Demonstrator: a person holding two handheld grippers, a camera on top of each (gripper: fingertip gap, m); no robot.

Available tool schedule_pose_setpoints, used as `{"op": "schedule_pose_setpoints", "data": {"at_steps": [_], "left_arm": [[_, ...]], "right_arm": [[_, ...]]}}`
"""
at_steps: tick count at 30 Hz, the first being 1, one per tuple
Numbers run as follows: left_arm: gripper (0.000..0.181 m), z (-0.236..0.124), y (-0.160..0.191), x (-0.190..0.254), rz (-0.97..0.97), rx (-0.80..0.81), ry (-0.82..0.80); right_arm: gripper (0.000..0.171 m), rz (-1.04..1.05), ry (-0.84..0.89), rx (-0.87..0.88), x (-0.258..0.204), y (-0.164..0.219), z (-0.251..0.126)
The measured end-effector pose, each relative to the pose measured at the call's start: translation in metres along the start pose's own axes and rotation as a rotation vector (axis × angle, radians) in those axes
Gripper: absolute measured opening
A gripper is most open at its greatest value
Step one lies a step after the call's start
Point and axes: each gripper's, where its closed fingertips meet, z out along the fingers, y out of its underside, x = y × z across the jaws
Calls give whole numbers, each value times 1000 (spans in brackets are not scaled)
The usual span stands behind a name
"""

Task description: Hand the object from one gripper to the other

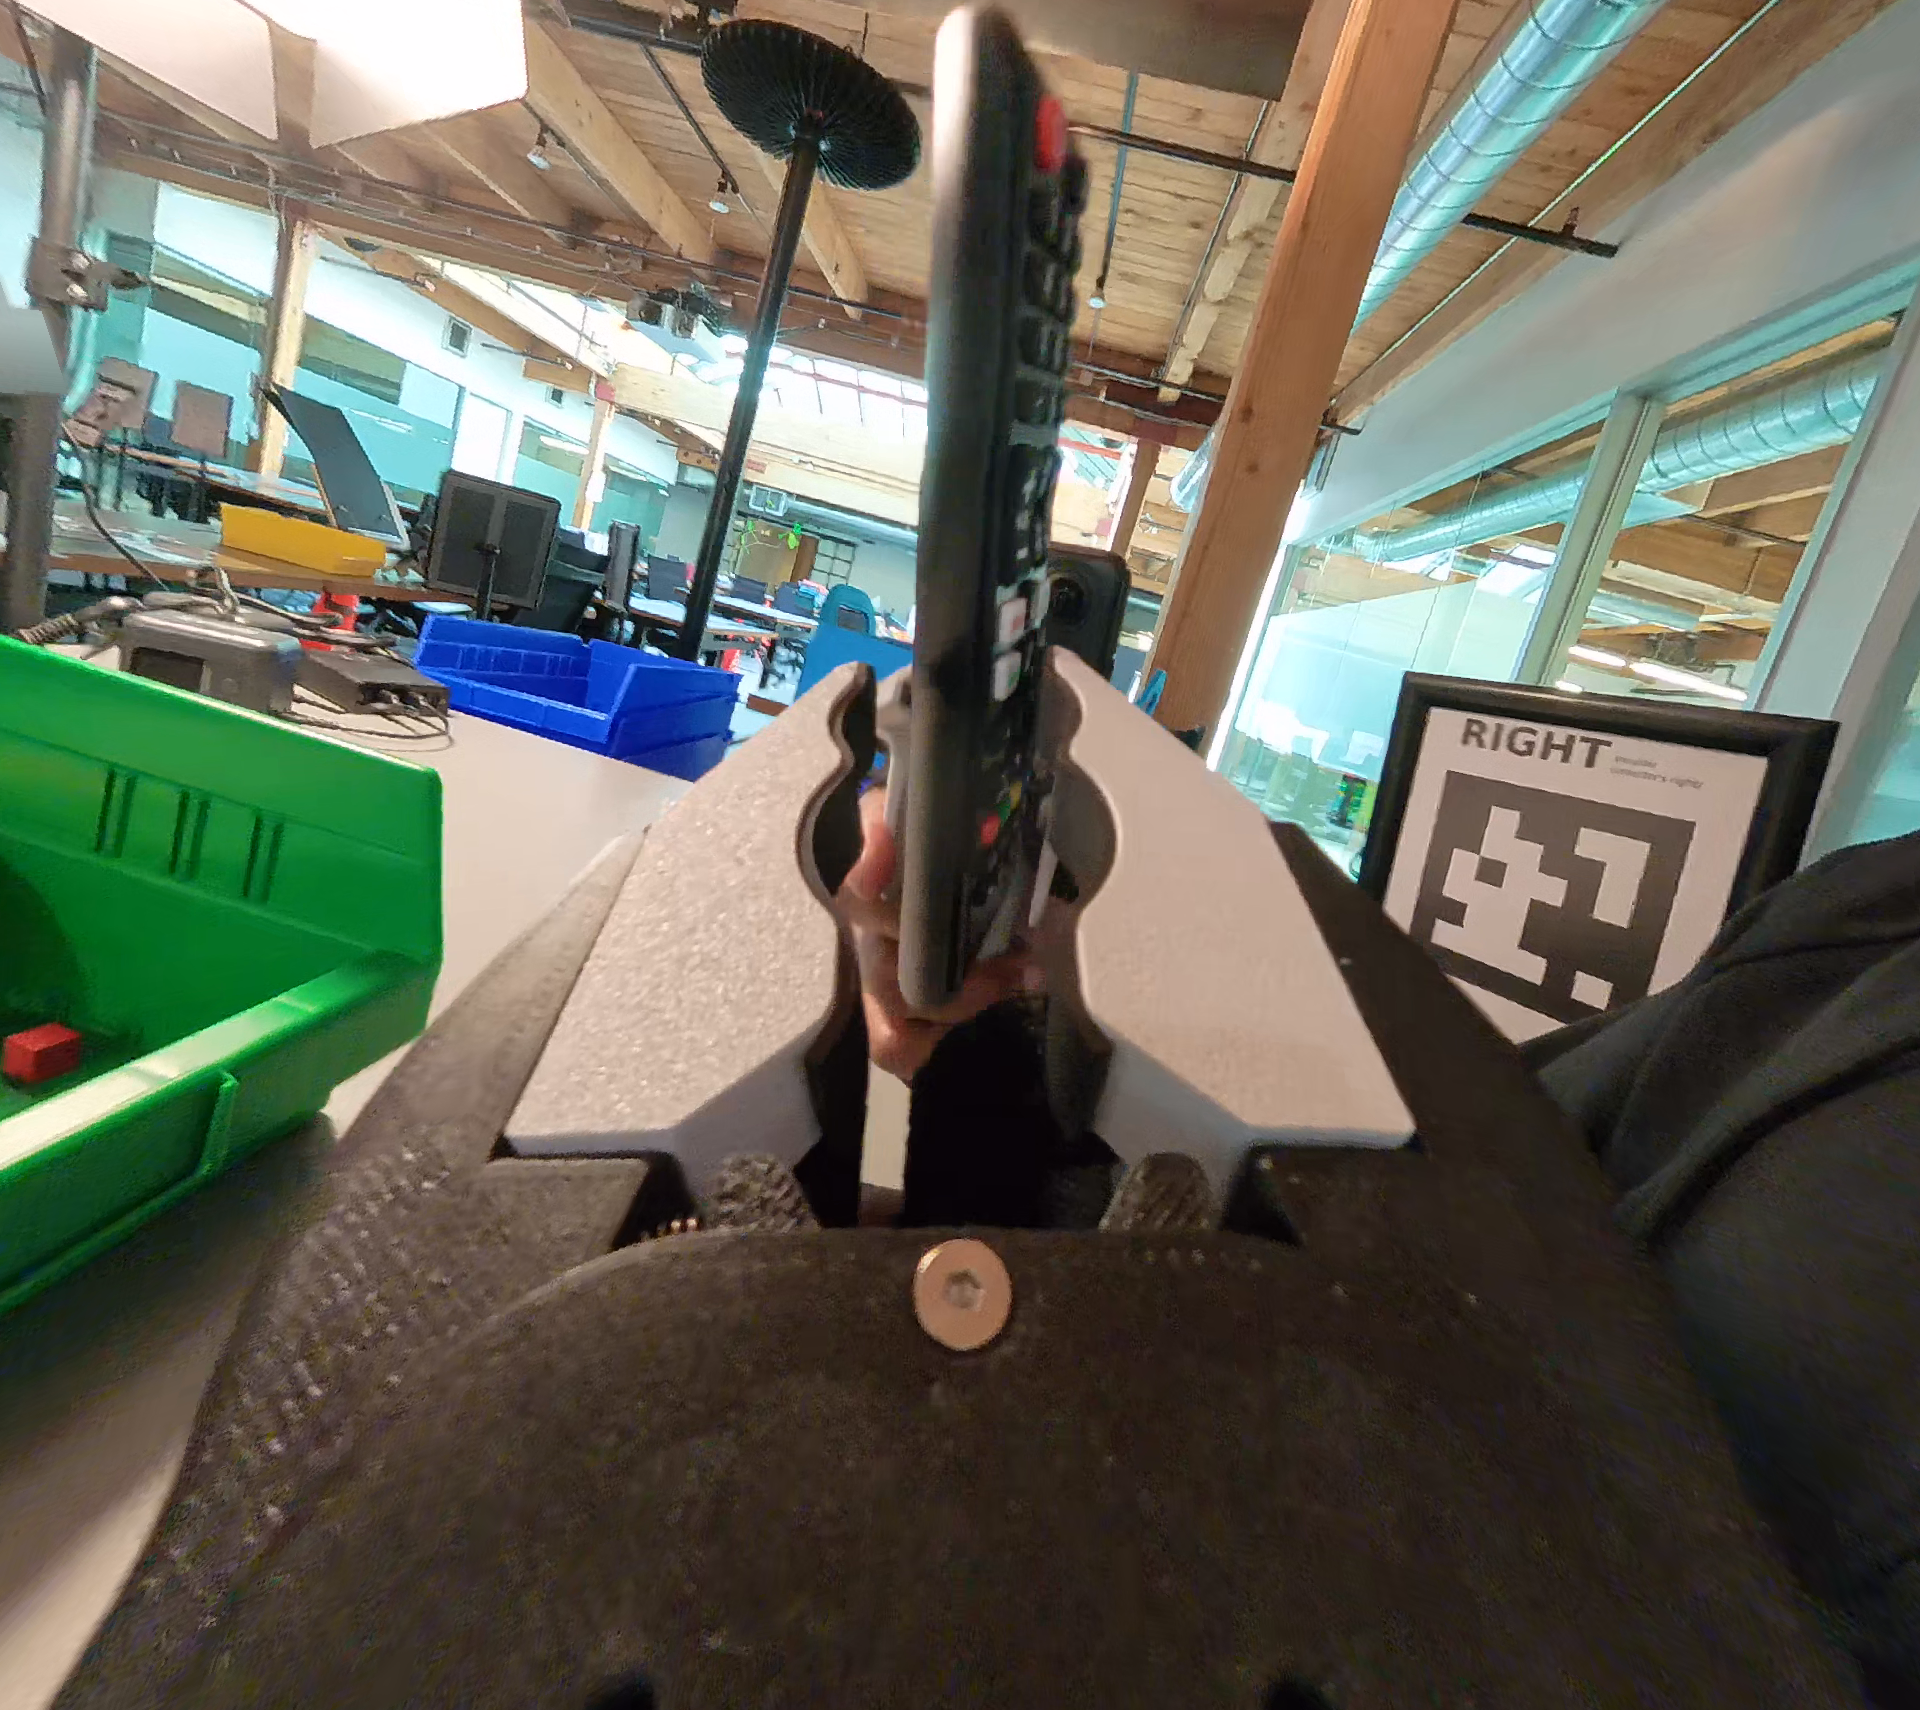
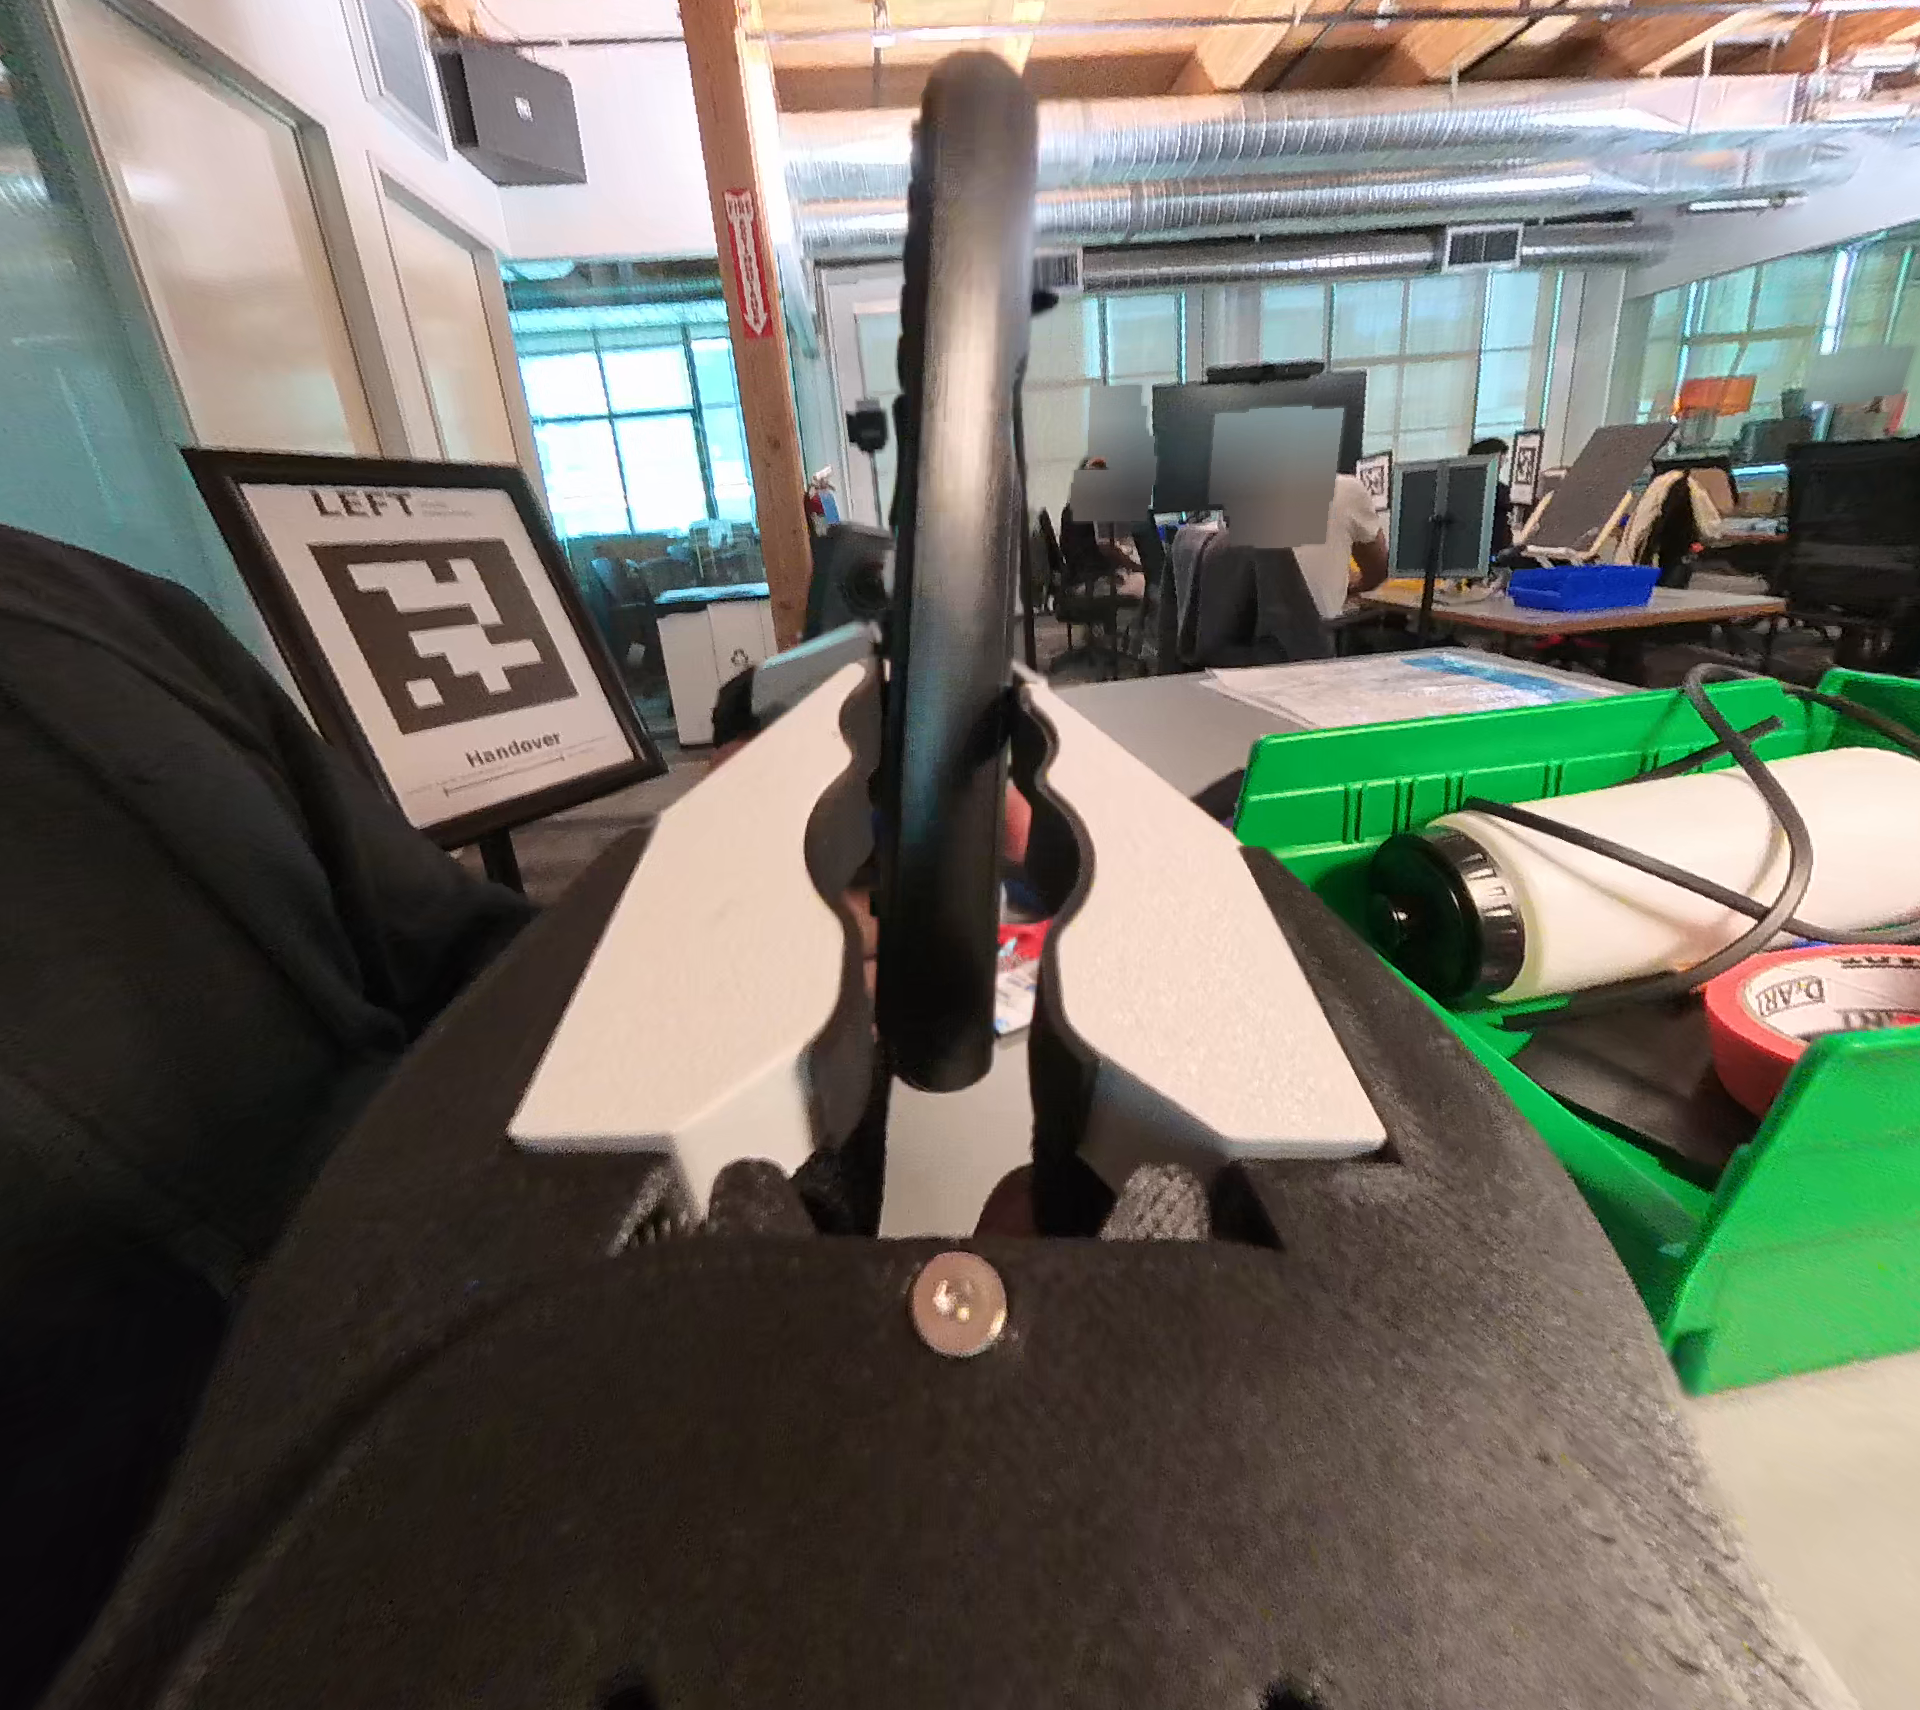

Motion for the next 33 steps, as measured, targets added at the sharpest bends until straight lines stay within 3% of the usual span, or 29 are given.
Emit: {"op": "schedule_pose_setpoints", "data": {"at_steps": [8, 13, 23, 33], "left_arm": [[20, 3, 11, 8, 51, -61, 34], [18, 1, 5, 8, 67, -37, 28], [21, 0, -1, 3, 21, 1, 6], [21, -3, -4, 4, 87, 4, -3]], "right_arm": [[25, 60, -42, 56, -5, -6, 1], [34, 65, -38, 59, -4, -7, 0], [24, 7, 5, -20, -1, 6, 5], [33, 0, -22, -86, -5, 17, 6]]}}
